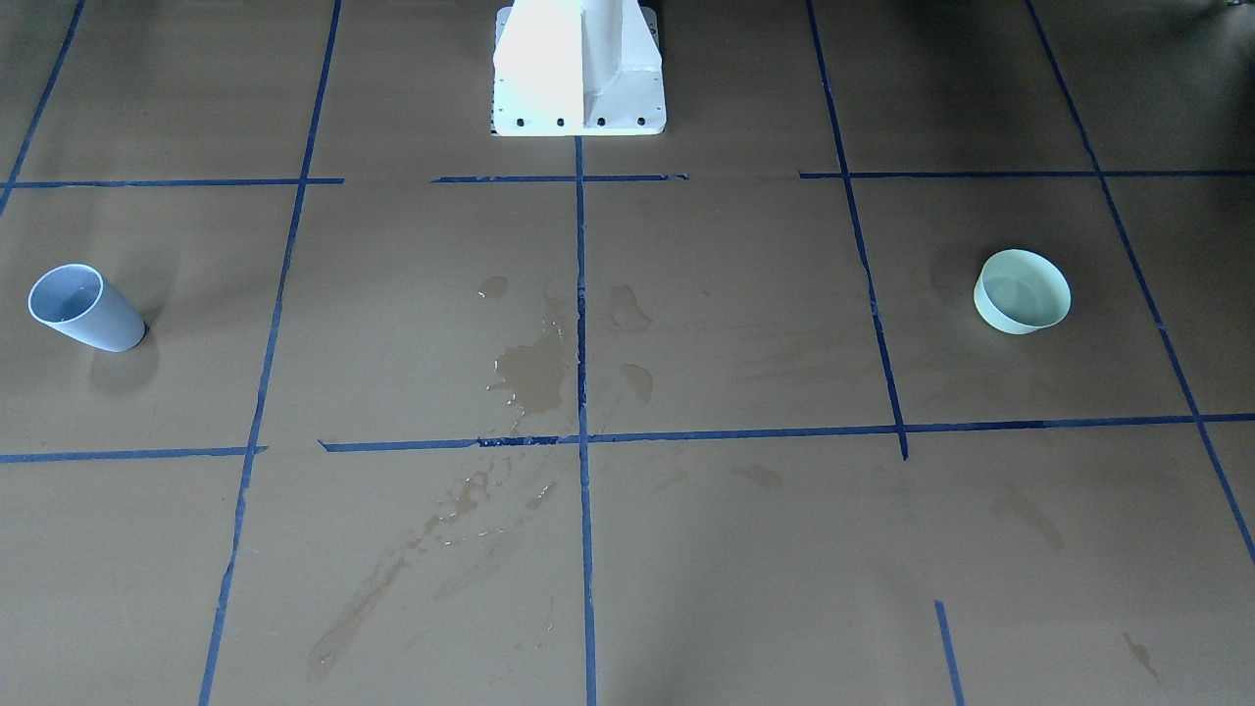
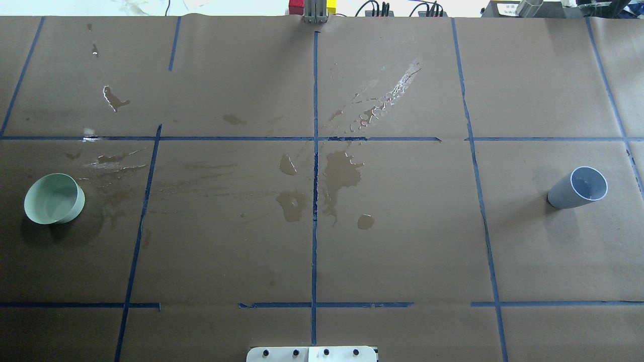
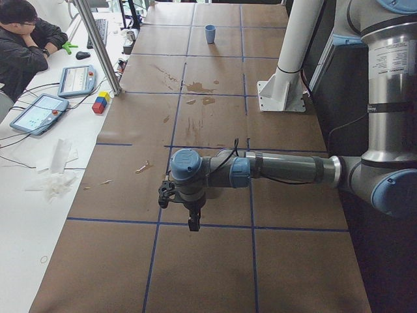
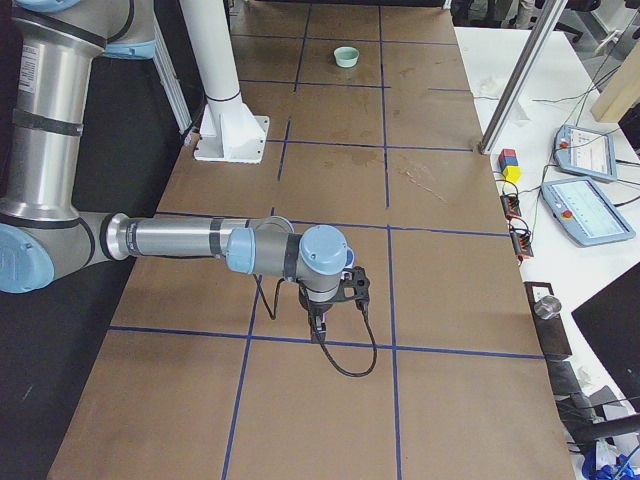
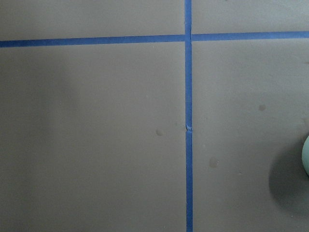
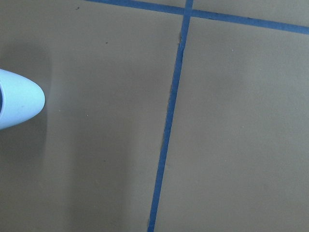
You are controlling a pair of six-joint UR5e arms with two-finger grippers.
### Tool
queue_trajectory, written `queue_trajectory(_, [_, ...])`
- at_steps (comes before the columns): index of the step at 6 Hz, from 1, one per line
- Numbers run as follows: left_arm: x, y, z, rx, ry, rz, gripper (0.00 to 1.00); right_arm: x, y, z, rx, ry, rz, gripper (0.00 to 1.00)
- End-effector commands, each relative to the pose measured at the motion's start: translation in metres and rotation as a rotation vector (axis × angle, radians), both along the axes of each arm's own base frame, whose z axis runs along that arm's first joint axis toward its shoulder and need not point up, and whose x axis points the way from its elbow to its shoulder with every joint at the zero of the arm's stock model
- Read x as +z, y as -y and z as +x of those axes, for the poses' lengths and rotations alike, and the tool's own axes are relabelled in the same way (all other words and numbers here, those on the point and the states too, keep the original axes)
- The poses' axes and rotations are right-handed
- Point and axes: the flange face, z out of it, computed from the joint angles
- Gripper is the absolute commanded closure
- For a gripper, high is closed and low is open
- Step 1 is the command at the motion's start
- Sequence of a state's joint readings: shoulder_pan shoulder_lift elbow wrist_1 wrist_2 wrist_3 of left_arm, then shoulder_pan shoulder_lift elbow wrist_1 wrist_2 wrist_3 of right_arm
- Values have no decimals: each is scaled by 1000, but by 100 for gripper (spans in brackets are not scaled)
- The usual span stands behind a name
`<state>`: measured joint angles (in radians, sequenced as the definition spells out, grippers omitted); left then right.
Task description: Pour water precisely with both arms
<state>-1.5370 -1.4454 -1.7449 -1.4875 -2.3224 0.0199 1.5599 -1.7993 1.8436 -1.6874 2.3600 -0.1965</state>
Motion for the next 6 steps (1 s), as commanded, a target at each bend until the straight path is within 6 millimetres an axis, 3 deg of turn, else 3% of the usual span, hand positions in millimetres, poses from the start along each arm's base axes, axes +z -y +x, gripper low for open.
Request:
queue_trajectory(1, [-2,-1,1,3,-2,2,0,-2,0,0,-1,1,4,0])
queue_trajectory(3, [-8,1,1,3,2,15,0,-29,3,0,0,-3,61,0])
queue_trajectory(4, [-12,5,1,-4,4,22,0,-30,4,0,2,-5,60,0])
queue_trajectory(5, [-34,26,2,-5,1,94,0,-53,35,-2,3,8,105,0])
queue_trajectory(6, [-31,34,3,3,-4,111,0,-42,29,-2,-3,2,95,0])
